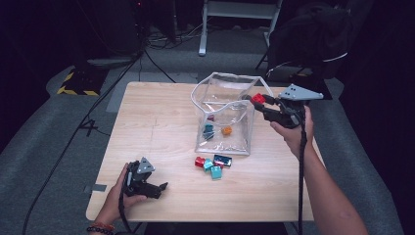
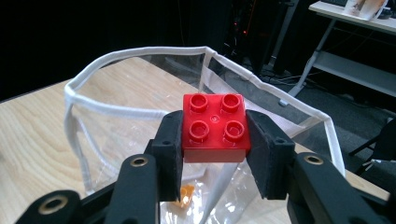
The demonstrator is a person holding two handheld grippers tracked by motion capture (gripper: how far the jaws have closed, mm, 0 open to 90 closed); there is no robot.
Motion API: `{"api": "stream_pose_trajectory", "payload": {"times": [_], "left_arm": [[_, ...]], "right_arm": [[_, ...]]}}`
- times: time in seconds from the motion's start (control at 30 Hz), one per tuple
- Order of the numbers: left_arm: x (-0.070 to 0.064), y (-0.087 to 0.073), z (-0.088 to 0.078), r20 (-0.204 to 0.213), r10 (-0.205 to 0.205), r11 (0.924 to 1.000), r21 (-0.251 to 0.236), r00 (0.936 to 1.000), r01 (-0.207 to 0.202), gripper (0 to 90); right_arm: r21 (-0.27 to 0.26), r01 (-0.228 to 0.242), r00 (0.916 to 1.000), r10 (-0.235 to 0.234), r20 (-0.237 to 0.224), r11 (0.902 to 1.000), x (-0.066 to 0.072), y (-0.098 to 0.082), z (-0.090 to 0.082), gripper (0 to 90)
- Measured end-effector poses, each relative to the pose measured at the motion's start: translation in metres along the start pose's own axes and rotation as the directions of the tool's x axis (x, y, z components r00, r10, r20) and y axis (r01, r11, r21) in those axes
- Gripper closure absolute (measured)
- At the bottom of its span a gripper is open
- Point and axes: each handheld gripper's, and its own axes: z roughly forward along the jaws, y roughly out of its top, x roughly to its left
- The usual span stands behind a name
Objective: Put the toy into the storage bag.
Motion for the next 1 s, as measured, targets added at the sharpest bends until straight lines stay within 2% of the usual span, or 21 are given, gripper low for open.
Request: {"api": "stream_pose_trajectory", "payload": {"times": [0.23,1.0], "left_arm": [[0.000,0.000,0.000,0.000,0.000,1.0000,0.000,1.0000,0.000,0.4],[0.000,0.000,0.000,-0.001,-0.001,1.0000,-0.001,1.0000,0.001,0.4]], "right_arm": [[0.022,0.011,0.9990,-0.012,0.043,0.9997,0.000,0.011,0.020,59.0],[0.072,0.020,0.9996,-0.021,0.018,0.9972,0.018,0.028,0.068,59.0]]}}
